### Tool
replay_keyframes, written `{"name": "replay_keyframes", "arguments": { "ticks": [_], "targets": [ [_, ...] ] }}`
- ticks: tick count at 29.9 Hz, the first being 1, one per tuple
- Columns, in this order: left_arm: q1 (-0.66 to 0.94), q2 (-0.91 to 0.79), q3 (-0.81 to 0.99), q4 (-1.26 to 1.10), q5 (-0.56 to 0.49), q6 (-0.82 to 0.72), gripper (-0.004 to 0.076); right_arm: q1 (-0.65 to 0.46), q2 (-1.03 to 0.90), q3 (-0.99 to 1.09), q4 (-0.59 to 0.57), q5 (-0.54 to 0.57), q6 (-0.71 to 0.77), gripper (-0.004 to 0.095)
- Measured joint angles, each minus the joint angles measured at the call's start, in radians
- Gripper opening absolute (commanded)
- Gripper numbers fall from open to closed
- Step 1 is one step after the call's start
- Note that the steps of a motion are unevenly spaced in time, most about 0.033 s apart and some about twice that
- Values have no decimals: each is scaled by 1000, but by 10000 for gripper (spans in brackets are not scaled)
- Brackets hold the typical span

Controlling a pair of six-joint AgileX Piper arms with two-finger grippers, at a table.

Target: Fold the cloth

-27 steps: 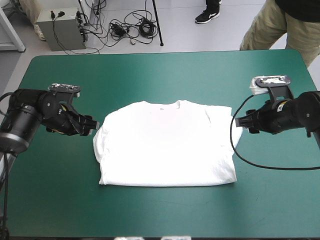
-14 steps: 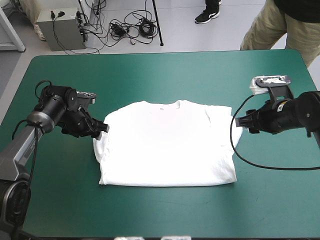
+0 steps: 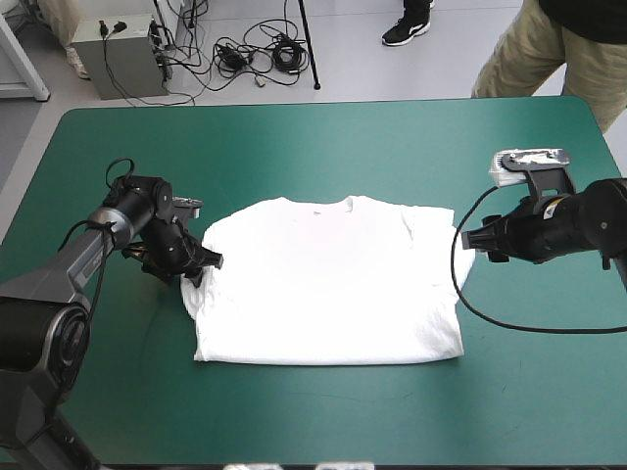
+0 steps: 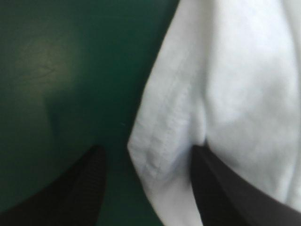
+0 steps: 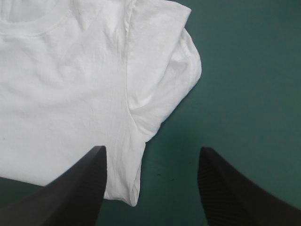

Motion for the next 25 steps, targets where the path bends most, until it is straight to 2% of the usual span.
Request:
{"name": "replay_keyframes", "arguments": {
  "ticks": [2, 5, 13, 25],
  "targets": [
    [0, 9, -8, -10, 5, 0, 246, 0, 0, 0, 0, 0, 0, 536],
    [0, 14, -10, -39, 9, 1, -11, 0, 0, 0, -2, 2, 1, 533],
    [0, 16, -12, -64, 10, 4, -9, -1, 0, 0, -15, 8, 3, 465],
    [0, -107, -6, -32, -14, -22, -9, -1, 0, 0, -17, 23, 10, 464]
  ]
}}
